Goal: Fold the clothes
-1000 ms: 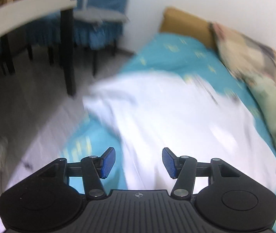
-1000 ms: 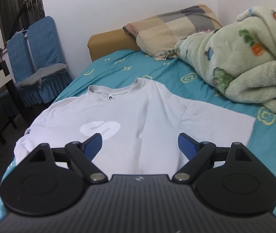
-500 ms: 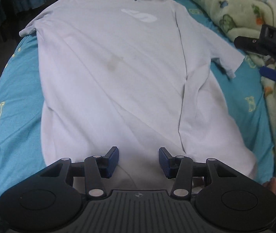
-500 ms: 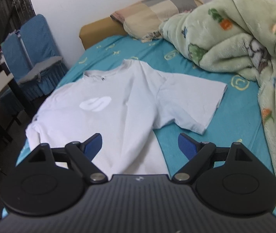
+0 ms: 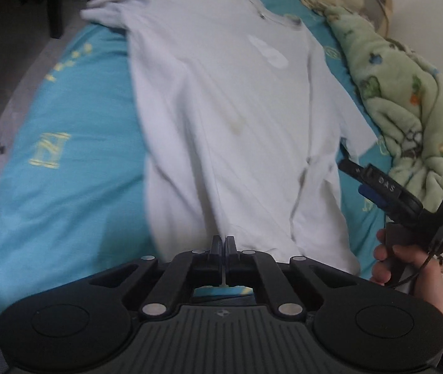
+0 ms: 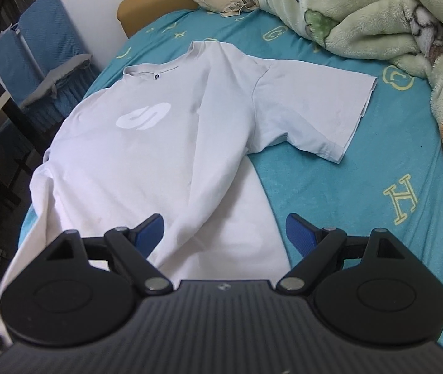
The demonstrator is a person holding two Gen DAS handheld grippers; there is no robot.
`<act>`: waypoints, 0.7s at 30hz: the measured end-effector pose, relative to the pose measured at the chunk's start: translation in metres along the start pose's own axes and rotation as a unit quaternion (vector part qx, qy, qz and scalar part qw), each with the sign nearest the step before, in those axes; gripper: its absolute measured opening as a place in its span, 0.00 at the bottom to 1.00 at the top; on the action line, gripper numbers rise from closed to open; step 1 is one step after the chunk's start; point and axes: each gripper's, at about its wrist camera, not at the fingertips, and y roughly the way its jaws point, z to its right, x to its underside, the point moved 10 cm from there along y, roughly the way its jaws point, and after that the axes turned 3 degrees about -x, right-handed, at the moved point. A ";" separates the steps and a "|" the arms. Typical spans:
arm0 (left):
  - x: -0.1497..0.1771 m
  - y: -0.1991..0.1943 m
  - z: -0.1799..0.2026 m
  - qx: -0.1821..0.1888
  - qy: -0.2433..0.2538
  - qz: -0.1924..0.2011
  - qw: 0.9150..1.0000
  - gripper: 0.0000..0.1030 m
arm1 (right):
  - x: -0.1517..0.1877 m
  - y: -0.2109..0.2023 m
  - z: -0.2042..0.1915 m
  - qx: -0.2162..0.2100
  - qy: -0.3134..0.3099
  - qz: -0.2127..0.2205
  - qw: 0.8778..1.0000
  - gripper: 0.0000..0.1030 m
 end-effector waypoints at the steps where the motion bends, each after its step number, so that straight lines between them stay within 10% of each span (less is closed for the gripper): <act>1: -0.002 -0.002 -0.012 -0.020 -0.001 -0.005 1.000 0.01 | 0.000 0.000 -0.001 0.001 -0.003 0.000 1.000 0.84; 8: -0.012 -0.015 -0.090 -0.156 -0.005 -0.036 0.987 0.01 | 0.001 0.003 -0.002 0.006 -0.012 -0.005 1.000 0.84; 14: -0.014 -0.014 -0.087 -0.161 -0.003 -0.037 0.986 0.05 | 0.002 0.004 0.000 0.014 -0.013 -0.006 1.000 0.84; 21: -0.053 -0.017 -0.066 -0.115 -0.011 0.030 0.993 0.57 | -0.004 -0.001 -0.003 0.010 -0.006 0.008 1.000 0.84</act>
